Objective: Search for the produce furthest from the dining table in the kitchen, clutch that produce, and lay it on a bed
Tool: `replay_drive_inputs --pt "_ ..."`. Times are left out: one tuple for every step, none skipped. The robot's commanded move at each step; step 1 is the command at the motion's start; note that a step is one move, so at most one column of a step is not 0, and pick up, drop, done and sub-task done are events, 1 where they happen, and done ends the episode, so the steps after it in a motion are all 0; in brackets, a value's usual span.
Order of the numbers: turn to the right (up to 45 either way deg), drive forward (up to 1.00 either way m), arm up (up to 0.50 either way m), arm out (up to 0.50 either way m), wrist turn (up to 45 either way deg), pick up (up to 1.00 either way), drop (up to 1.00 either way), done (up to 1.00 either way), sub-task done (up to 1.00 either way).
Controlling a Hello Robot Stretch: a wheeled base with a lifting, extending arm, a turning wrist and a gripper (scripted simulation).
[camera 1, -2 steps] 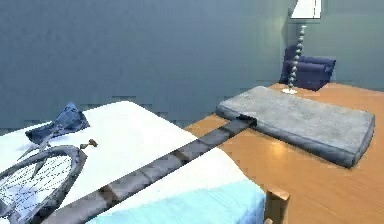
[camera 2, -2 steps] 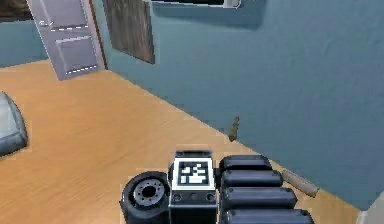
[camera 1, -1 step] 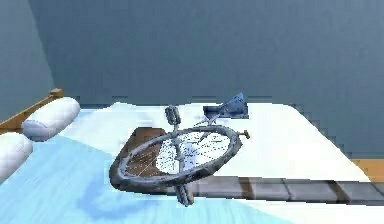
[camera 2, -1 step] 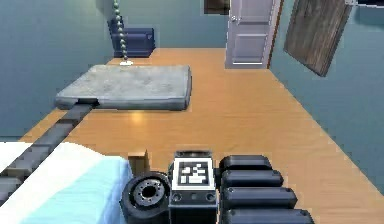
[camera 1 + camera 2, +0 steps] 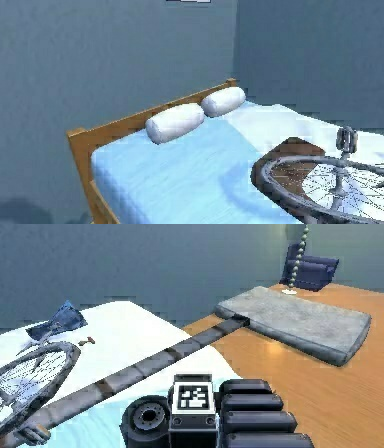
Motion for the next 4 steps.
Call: replay_drive_inputs --pt "-39.0 0.0 0.0 0.0 0.0 0.0 0.0 0.0 0.0" --pt "0.0 0.0 0.0 0.48 0.0 0.0 0.0 0.0 0.0" --pt "0.0 0.0 0.0 0.0 45.0 0.0 0.0 0.0 0.0" --pt "0.0 0.0 0.0 0.0 21.0 0.0 0.0 0.0 0.0"
